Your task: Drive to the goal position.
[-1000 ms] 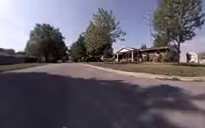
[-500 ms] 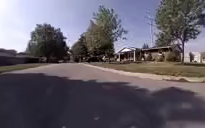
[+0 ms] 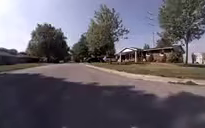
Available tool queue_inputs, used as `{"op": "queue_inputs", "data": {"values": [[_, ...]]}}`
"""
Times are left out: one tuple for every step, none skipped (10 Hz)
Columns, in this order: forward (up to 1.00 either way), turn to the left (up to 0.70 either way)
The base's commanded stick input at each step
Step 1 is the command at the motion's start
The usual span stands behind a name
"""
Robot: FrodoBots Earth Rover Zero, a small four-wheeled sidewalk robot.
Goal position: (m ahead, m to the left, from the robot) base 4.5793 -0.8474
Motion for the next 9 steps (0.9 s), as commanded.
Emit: {"op": "queue_inputs", "data": {"values": [[0.69, 0.03], [0.69, 0.03], [0.69, 0.03], [0.69, 0.03], [0.69, 0.03], [0.69, 0.03], [0.69, 0.03], [0.69, 0.03], [0.69, 0.03]]}}
